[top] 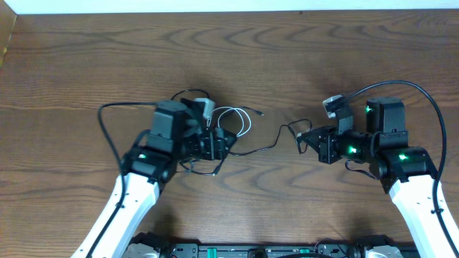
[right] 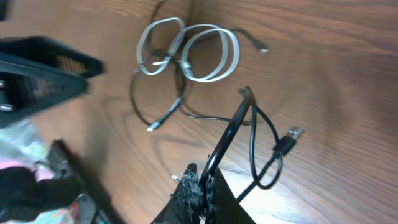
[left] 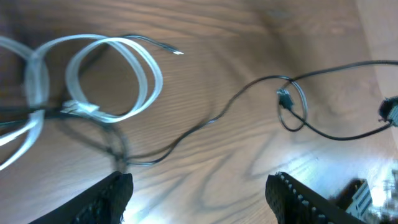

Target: Untangle cables

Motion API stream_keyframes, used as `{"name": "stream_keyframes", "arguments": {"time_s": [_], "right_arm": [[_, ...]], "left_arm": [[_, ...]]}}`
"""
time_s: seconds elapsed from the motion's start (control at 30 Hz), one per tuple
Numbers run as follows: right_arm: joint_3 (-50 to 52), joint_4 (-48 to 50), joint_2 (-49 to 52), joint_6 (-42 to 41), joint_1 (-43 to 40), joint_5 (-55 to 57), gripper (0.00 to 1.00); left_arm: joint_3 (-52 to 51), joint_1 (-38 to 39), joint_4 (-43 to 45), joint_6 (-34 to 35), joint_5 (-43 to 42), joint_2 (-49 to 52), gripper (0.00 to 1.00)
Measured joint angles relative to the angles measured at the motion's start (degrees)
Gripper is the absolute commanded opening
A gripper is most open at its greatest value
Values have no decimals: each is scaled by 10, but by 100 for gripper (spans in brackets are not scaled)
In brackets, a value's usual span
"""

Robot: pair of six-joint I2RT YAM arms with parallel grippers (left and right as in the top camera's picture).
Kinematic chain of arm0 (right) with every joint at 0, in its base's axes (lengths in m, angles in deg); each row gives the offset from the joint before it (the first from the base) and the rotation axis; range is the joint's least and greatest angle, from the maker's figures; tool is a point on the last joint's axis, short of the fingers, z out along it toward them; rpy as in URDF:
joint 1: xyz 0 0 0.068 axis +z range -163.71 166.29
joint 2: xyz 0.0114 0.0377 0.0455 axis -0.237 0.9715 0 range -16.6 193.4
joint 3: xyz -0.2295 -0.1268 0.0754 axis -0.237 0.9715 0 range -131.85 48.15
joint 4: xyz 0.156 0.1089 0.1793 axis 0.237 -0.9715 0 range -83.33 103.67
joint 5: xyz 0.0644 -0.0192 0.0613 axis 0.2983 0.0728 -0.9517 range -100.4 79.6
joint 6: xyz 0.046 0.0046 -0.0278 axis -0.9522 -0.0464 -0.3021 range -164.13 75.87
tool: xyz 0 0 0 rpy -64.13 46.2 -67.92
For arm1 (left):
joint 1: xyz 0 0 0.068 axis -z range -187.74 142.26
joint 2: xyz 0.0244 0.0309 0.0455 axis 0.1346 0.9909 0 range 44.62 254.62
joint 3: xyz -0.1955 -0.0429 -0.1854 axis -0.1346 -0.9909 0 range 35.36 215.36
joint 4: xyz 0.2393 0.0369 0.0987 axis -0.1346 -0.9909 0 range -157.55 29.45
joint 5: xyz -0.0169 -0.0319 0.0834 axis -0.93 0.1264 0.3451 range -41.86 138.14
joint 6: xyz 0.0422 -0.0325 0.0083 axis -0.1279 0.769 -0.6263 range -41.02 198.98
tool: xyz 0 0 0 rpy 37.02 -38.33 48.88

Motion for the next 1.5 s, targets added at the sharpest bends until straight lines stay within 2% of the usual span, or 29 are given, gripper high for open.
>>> {"name": "stream_keyframes", "arguments": {"time_s": [0.2, 0.47, 1.07, 1.13, 1.27, 1.33, 1.37, 1.43, 1.5], "right_arm": [[0, 26, 0, 9, 0, -63, 1], [0, 112, 0, 14, 0, -205, 1], [0, 225, 0, -10, 0, -421, 1], [0, 239, 0, -22, 0, -428, 1], [0, 255, 0, -40, 0, -435, 1], [0, 257, 0, -45, 0, -436, 1], [0, 257, 0, -47, 0, -436, 1], [0, 258, 0, -50, 0, -437, 1], [0, 261, 0, -53, 0, -438, 1]], "left_arm": [[0, 56, 56, 0, -2, 47, 76], [0, 97, 111, 0, -3, 91, 78], [0, 109, 226, 0, 10, 91, 78], [0, 109, 246, 1, 13, 91, 74], [0, 109, 268, 11, 19, 91, 41], [0, 109, 262, 15, 21, 91, 27], [0, 109, 257, 9, 22, 91, 24], [0, 109, 250, 11, 22, 91, 25], [0, 109, 244, 8, 21, 91, 45]]}}
